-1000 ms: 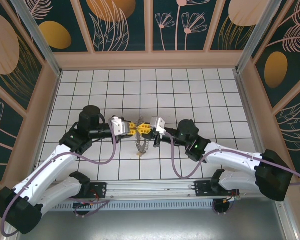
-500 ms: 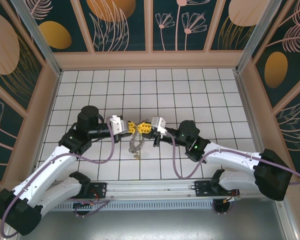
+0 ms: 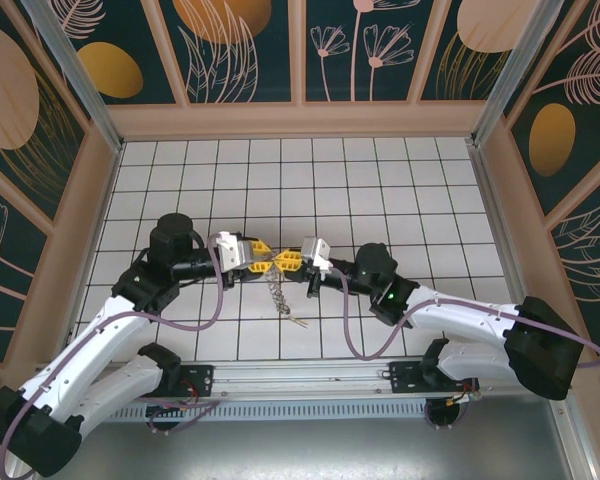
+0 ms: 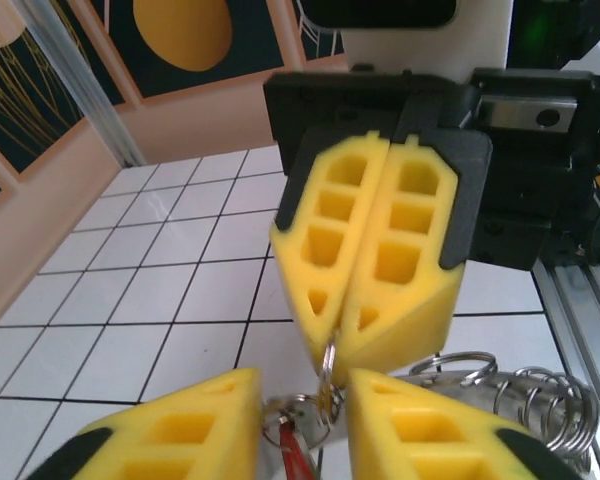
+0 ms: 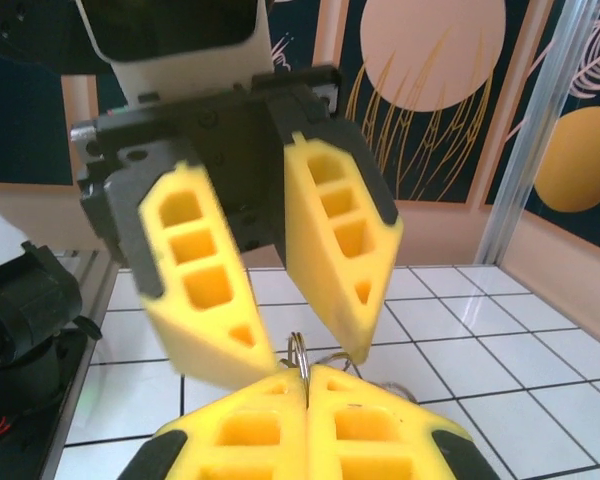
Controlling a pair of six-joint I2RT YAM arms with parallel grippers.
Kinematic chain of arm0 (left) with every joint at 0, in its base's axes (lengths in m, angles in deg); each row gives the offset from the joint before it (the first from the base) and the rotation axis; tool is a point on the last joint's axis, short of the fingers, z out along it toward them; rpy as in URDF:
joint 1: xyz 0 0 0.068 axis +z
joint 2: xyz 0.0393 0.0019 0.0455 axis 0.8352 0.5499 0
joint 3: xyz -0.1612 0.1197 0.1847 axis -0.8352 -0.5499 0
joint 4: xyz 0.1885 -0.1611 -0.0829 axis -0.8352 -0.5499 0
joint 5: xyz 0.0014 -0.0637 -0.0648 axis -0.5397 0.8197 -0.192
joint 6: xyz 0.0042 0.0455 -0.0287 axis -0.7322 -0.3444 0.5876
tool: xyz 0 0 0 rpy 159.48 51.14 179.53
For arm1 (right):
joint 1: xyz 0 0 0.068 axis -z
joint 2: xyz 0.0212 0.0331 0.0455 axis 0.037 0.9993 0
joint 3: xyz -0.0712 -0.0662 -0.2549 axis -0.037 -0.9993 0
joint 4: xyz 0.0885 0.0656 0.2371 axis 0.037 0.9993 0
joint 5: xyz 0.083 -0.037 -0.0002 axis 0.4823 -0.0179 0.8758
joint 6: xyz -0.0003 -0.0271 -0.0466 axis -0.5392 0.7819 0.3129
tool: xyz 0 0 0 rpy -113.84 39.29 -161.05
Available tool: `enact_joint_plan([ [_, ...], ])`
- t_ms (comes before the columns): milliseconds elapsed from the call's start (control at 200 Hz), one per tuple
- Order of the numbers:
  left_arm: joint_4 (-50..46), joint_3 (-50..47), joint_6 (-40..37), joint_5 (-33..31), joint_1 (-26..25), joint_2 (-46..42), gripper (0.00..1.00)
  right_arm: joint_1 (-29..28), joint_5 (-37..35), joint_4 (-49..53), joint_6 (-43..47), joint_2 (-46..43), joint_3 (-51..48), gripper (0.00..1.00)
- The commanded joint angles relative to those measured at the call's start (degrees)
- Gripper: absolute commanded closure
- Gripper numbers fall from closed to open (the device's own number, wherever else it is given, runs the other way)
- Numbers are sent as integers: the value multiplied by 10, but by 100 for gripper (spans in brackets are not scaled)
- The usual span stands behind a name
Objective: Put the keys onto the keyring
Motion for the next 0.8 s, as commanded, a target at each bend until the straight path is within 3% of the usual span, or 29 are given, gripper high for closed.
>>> enact_joint_plan([
  [0, -15, 18, 1, 42, -4, 4, 81, 4, 15, -14, -6, -7, -2, 100],
  [135, -17, 21, -2, 49, -3, 13, 94, 3, 18, -13, -9, -9, 0, 100],
  [200, -22, 23, -6, 44, -4, 16, 92, 3, 16, -13, -9, -14, -2, 100],
  [340, -30, 19, -14, 34, -4, 6, 76, 4, 11, -10, -8, -27, -7, 100],
  [425, -32, 12, -7, 29, -4, 2, 72, 5, 9, -10, -9, -34, -10, 100],
  [661, -17, 2, 16, 40, -4, 4, 72, 5, 14, -3, -5, -39, -8, 100],
  [796, -14, 7, 19, 65, -3, 15, 82, 5, 24, 6, -1, -33, 2, 100],
])
